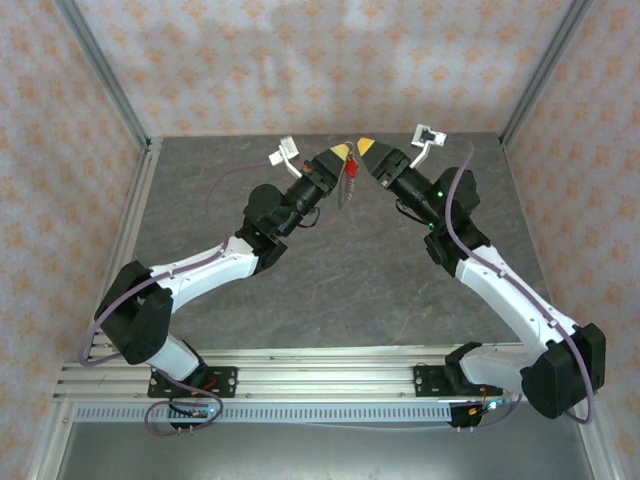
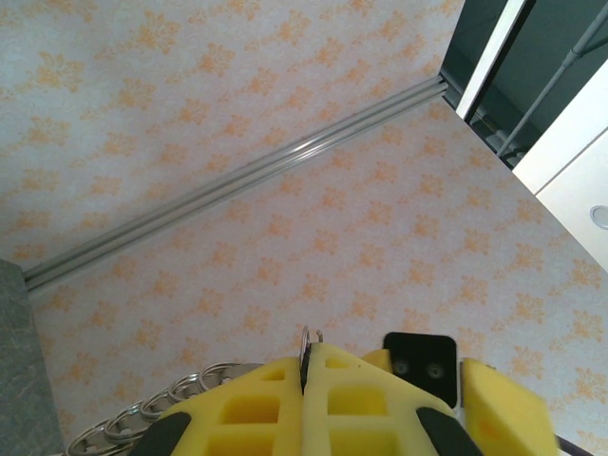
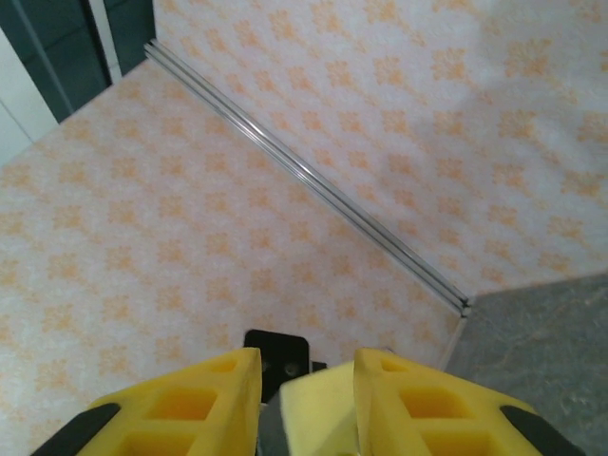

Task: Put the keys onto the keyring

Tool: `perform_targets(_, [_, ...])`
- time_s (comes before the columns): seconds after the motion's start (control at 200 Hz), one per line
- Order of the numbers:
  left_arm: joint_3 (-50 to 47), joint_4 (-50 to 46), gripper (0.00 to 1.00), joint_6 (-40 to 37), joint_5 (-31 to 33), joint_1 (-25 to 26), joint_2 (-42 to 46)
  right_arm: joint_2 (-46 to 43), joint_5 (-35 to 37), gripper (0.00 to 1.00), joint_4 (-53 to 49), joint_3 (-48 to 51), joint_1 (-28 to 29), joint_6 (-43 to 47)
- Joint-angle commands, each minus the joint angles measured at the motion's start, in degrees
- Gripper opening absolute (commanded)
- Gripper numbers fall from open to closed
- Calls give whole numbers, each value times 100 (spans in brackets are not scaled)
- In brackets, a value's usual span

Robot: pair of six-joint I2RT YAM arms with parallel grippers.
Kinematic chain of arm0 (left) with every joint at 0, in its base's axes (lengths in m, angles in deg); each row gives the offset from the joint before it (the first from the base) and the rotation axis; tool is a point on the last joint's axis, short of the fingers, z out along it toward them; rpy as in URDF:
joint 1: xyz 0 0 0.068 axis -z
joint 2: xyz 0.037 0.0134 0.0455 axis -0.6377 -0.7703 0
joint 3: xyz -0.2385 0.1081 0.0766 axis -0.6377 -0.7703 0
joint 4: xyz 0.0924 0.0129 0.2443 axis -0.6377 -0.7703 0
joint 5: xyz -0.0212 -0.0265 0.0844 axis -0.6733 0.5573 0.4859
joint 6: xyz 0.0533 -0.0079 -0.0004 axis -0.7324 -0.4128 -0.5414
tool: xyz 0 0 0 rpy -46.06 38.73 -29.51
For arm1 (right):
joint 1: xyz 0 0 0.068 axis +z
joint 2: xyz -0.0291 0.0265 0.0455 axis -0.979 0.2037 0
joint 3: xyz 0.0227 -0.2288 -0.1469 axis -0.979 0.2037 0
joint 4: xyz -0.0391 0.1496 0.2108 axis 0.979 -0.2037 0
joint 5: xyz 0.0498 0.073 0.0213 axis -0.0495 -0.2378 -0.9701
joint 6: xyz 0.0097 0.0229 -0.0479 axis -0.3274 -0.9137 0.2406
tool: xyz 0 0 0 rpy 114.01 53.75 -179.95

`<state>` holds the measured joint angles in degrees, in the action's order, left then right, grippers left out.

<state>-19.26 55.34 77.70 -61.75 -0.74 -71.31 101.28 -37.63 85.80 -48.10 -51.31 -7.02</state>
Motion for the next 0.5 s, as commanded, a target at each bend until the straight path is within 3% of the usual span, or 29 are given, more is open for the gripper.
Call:
perform_targets(0.0, [59,140,0,-15,-70,-33,12,150,-172,31,-13,-209,-26,106])
perform_targets(0.275, [71,142,0,-2,-72,-37,-19,353,-318,30,149,-192,-30,-52])
perform_targets(0.495, [87,142,0,3,-78,-30,-36,406,-331,22,168,-218,-22,-74])
